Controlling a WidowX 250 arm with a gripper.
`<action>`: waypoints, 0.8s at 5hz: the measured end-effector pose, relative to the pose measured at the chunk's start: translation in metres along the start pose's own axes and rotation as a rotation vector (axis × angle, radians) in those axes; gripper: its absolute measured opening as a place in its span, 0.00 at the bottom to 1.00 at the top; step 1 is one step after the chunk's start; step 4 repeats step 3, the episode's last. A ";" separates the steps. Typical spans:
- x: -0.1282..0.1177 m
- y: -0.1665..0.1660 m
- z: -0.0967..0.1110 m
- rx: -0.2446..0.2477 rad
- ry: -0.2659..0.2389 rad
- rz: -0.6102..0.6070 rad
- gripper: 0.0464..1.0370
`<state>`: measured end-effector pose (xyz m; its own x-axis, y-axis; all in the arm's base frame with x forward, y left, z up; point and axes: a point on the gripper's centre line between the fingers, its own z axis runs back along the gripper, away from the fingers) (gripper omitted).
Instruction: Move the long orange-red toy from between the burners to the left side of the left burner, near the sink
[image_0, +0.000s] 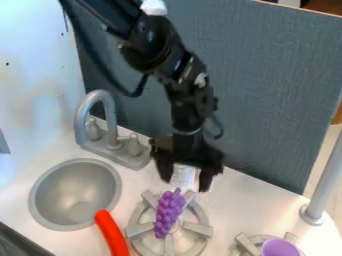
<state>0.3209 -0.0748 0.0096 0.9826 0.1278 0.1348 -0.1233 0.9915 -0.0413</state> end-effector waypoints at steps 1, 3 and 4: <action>0.024 0.002 0.006 -0.015 -0.022 0.001 0.96; 0.045 0.029 0.017 0.060 -0.061 -0.028 0.96; 0.045 0.029 0.017 0.060 -0.061 -0.028 0.96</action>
